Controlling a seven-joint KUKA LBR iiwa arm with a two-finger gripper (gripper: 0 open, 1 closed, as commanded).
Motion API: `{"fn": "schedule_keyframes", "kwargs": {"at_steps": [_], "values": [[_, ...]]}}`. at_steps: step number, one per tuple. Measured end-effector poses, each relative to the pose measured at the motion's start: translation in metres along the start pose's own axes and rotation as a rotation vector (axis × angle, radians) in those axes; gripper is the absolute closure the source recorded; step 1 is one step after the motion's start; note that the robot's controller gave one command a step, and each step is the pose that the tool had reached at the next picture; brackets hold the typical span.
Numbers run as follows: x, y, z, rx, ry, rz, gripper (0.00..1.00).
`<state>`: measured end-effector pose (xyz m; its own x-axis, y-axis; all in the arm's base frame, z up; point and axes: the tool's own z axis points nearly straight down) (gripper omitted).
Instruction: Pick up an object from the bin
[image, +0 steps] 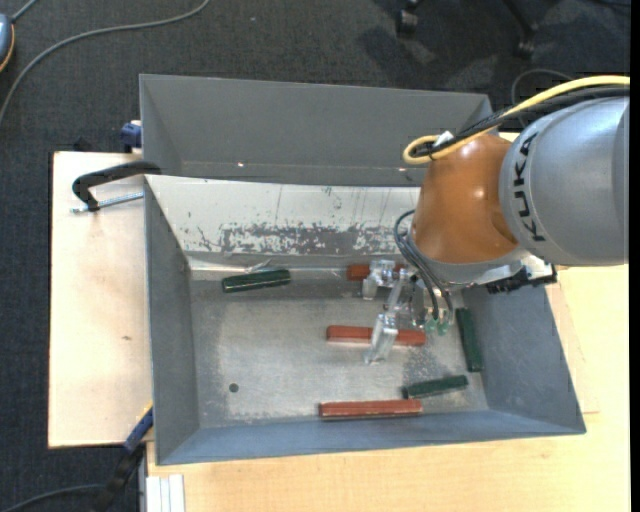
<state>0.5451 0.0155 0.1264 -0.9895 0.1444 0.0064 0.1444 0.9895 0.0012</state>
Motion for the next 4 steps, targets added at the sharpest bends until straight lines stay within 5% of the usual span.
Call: {"fn": "schedule_keyframes", "kwargs": {"at_steps": [1, 2, 3, 4], "values": [[0.001, 0.012, 0.059, 0.001, -0.001, -0.065, 0.00], [-0.001, 0.012, 0.056, 0.001, -0.008, -0.065, 1.00], [0.027, -0.049, 0.052, 0.003, -0.005, -0.251, 1.00], [0.011, -0.031, -0.084, 0.002, -0.022, -0.334, 1.00]]}}
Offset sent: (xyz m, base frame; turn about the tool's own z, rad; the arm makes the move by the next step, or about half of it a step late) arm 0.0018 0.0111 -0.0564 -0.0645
